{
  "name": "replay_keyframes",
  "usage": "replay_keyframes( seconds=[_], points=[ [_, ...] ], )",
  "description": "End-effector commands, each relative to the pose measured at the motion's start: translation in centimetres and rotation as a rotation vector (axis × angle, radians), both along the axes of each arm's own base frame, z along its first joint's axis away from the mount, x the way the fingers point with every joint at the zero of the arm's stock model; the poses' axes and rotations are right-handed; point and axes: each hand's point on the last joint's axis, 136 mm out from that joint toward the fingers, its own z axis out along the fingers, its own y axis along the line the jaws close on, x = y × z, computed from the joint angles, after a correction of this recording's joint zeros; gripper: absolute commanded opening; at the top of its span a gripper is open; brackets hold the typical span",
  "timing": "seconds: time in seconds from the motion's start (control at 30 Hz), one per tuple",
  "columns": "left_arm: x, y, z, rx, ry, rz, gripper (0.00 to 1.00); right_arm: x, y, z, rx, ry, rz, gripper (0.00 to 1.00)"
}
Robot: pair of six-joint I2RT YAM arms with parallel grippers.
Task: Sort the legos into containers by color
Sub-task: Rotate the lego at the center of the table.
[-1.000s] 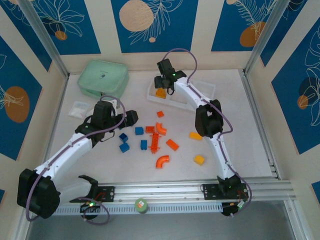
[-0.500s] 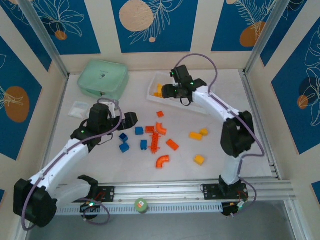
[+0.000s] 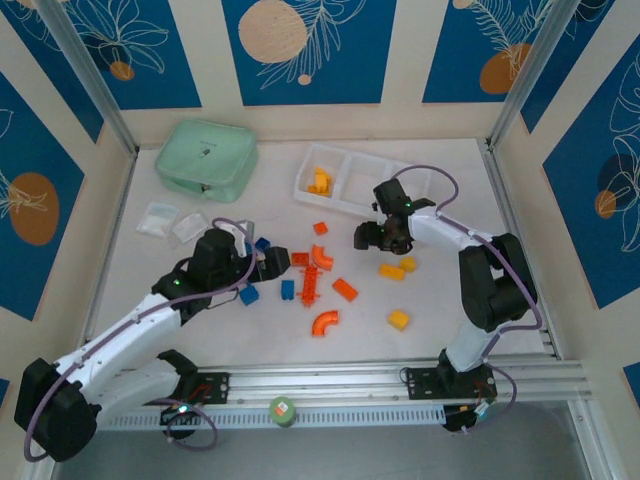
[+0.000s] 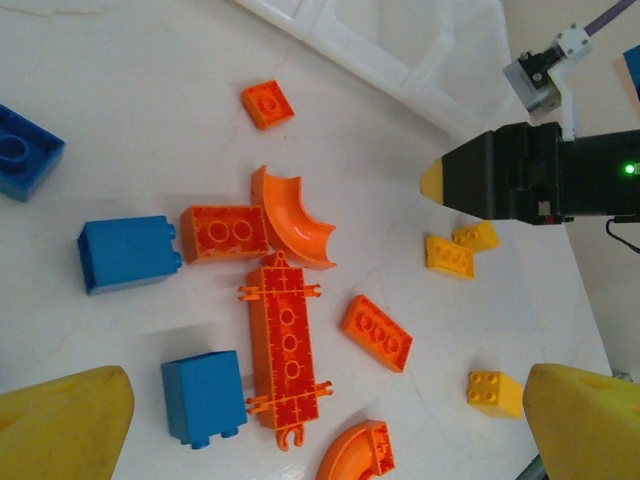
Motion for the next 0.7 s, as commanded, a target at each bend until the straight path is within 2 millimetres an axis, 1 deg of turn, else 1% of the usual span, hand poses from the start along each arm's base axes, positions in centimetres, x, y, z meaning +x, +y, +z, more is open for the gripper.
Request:
replay_keyframes(
  seconds=[0.0, 0.1, 0.2, 0.33, 0.43, 0.67],
  points=[
    [0.4, -0.7, 0.5, -0.046, -0.019, 0.033, 0.99, 0.1, -0.7, -0.5, -0.009, -0.003, -0.025, 0.79],
    [0.3, -1.3, 0.2, -0.045, -0.002, 0.018, 0.99, -0.2, -1.1, -1.5, -0.036, 0.030, -0.036, 0.79],
    [0.1, -1.9, 0.2, -0.040, -0.006, 0.006, 0.99, -0.9, -1.1, -2.1, -0.061, 0.043, -0.039, 0.80],
    [0.1, -2.3, 0.0, -0.035, -0.002, 0.002, 0.99, -2.0, -1.8, -2.7, -0.112, 0.070, -0.051, 0.82],
    [0.0, -2.6, -0.1, -0.037, 0.000, -0.006, 0.99, -3.0, -2.4, -3.1, -0.135, 0.090, -0.072, 0.83],
    [-0.1, -2.8, -0.1, -0.038, -0.001, -0.010, 0.99, -5.1, -2.5, -3.5, -0.154, 0.116, -0.066, 0.85]
  ],
)
